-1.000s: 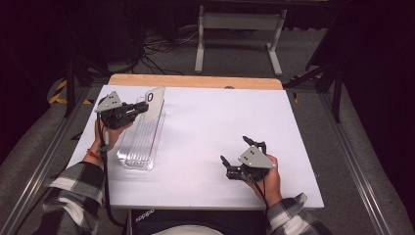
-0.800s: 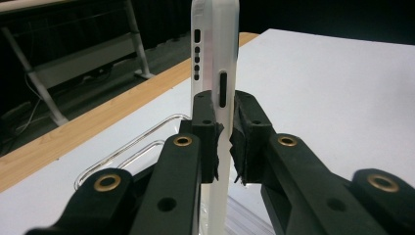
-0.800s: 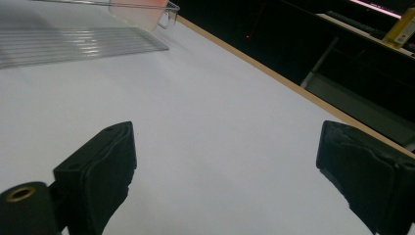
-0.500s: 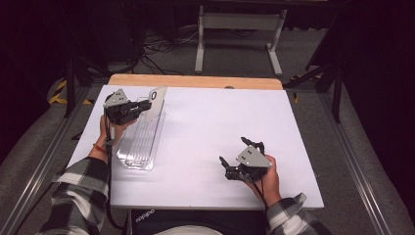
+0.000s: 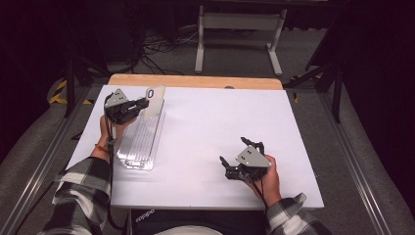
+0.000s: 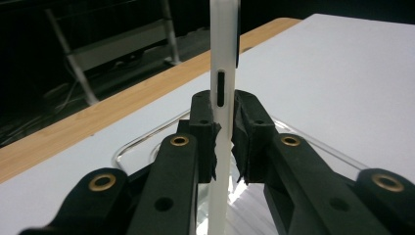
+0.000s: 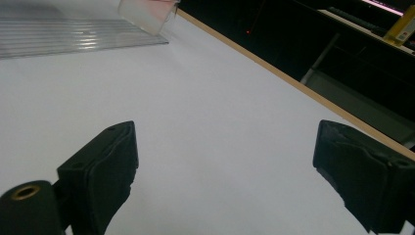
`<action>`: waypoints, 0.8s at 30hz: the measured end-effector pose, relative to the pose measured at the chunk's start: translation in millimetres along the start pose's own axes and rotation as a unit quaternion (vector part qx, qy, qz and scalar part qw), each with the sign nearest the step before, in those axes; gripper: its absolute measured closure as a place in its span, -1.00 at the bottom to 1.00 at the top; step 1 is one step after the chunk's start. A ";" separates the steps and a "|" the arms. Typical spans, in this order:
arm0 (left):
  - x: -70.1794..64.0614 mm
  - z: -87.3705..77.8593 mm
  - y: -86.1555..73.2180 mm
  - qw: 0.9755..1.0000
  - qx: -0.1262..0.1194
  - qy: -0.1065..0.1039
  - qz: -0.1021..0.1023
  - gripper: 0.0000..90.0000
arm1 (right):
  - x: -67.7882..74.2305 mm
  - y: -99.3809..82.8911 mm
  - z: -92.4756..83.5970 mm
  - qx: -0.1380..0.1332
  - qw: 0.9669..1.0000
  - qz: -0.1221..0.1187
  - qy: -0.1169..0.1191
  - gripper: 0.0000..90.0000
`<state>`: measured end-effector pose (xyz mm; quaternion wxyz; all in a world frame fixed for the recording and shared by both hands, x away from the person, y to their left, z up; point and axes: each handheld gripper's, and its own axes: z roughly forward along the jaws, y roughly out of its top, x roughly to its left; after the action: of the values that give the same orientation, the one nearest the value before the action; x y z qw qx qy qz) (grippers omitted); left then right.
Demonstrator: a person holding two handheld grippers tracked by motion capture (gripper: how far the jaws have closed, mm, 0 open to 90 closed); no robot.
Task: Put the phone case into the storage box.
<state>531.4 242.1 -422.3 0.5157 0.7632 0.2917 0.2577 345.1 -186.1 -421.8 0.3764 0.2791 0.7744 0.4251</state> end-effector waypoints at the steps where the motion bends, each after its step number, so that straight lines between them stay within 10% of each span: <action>1: 0.0 0.0 0.0 1.000 0.000 0.000 0.000 0.73 | 0.0 0.0 0.0 0.000 1.000 0.000 0.000 -0.78; 7: -0.4 2.2 -0.4 0.998 0.021 0.065 0.009 0.64 | 0.9 0.2 0.2 0.000 1.000 -0.001 0.002 -0.78; 24: 3.0 7.2 -5.3 0.994 0.034 0.108 0.006 0.59 | 2.1 0.6 0.5 0.001 1.000 -0.007 0.004 -0.78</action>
<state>537.5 241.2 -429.5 0.4536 0.7496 0.3499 0.3315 344.4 -184.0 -422.2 0.3759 0.2727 0.7782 0.4228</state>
